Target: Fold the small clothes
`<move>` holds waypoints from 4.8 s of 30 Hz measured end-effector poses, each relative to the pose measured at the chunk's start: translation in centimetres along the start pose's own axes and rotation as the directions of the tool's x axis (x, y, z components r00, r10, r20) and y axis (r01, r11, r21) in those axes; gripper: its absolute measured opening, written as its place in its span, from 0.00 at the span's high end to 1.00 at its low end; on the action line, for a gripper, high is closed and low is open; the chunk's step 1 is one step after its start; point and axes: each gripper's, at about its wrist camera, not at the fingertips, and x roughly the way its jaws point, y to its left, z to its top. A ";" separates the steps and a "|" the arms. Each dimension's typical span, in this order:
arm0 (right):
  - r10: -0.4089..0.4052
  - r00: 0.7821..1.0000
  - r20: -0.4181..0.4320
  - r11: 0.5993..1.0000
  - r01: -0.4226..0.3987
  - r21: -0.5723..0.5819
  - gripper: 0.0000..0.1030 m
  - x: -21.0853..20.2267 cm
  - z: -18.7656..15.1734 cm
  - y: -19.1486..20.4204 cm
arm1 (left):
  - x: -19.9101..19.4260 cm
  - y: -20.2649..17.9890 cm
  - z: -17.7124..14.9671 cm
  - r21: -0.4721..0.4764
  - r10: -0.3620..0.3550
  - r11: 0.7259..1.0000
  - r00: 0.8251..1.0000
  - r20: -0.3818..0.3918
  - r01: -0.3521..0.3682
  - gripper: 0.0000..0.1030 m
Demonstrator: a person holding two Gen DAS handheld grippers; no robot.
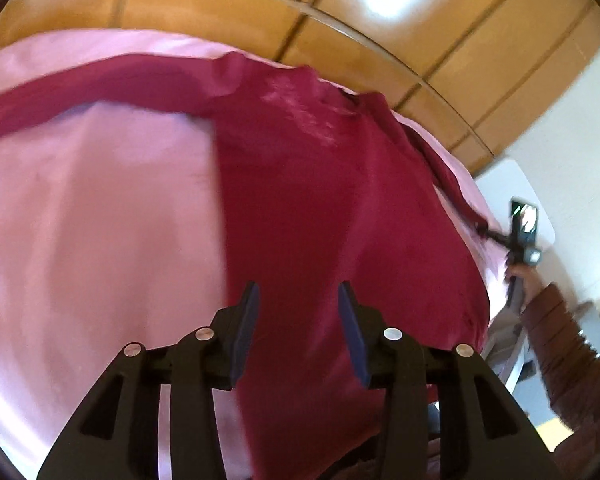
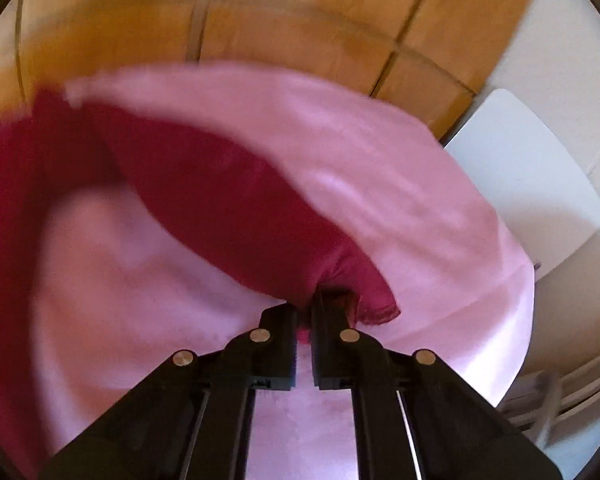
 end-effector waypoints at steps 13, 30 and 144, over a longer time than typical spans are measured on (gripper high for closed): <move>0.134 0.989 0.055 0.916 -0.145 0.375 0.96 -3.7 8.3 -10.3 | 5.5 -3.6 3.1 0.131 -0.029 0.991 0.998 -0.060 0.037 0.62; 0.261 0.965 -0.033 0.717 -0.170 0.676 0.41 4.8 2.1 -12.9 | 6.7 -3.0 3.2 0.084 0.029 0.996 0.997 -0.076 -0.023 0.62; 0.723 0.687 -0.075 0.671 -0.724 -0.158 0.87 -5.3 8.1 33.6 | 3.3 -0.2 6.0 -0.106 -0.088 0.990 0.993 0.083 0.097 0.46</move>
